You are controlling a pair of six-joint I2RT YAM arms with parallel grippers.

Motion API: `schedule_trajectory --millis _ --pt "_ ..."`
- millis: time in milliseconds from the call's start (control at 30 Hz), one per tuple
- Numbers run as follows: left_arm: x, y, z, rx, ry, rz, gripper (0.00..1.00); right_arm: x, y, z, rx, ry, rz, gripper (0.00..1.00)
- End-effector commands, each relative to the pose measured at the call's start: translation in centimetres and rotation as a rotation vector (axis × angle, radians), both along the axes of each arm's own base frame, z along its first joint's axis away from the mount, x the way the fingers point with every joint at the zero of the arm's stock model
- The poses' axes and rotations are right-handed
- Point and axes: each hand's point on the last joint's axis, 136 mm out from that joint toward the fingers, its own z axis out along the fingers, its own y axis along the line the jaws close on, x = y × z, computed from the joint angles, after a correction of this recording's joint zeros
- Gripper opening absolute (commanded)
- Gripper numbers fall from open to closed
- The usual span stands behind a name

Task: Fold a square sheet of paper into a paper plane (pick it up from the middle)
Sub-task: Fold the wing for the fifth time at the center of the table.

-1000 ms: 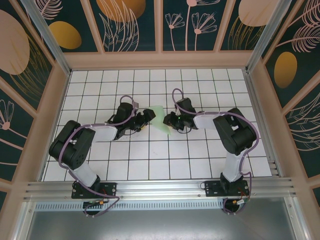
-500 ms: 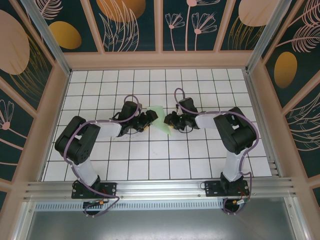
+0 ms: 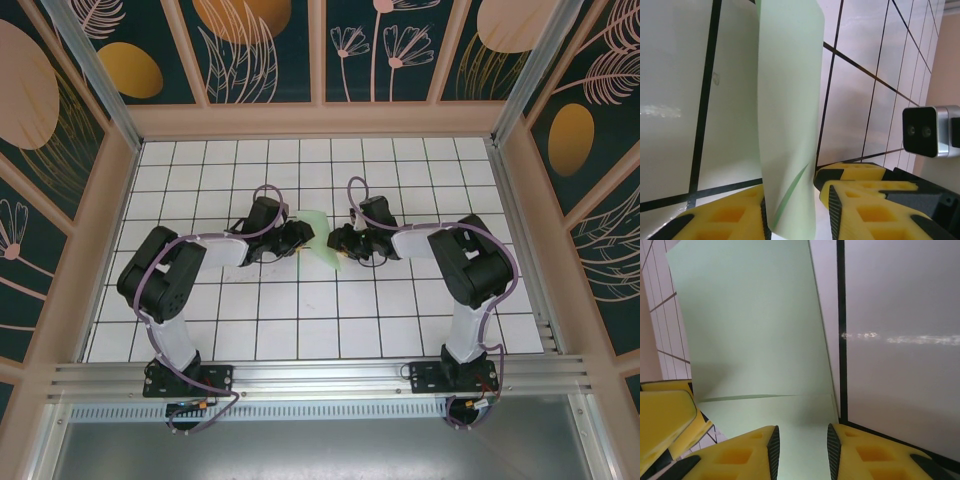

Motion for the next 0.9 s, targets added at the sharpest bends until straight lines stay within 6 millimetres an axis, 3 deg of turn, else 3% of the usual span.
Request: schedule_trajectory --millis 0,167,300,400,500,600,733,867 --pt "0.2 0.4 -0.7 0.061 -0.008 -0.011 0.35 0.1 -1.2 -1.2 -0.069 -0.064 0.033 0.34" --pt "0.4 0.8 -0.9 0.063 -0.012 -0.015 0.3 0.2 -1.3 -1.9 -0.102 -0.098 0.078 0.33" --pt "0.5 1.1 -0.7 0.056 -0.016 -0.019 0.15 0.5 -1.6 -1.9 -0.133 -0.149 0.108 0.32" --pt "0.4 0.8 -0.5 0.031 -0.008 -0.023 0.03 1.0 -1.5 -0.6 -0.142 -0.22 0.131 0.33" --pt "0.3 0.5 -0.1 -0.015 -0.001 -0.011 0.0 1.1 -0.7 3.4 -0.09 -0.378 0.166 0.45" --pt "0.2 0.4 0.6 -0.041 -0.001 0.003 0.0 1.5 -1.3 5.7 -0.157 -0.497 0.141 0.57" --pt "0.3 0.3 1.2 -0.05 -0.002 0.016 0.0 1.4 -1.5 6.7 -0.27 -0.607 0.123 0.7" --pt "0.2 -0.1 1.2 -0.06 0.007 0.018 0.0 0.5 -0.6 6.4 -0.404 -0.723 0.16 0.73"
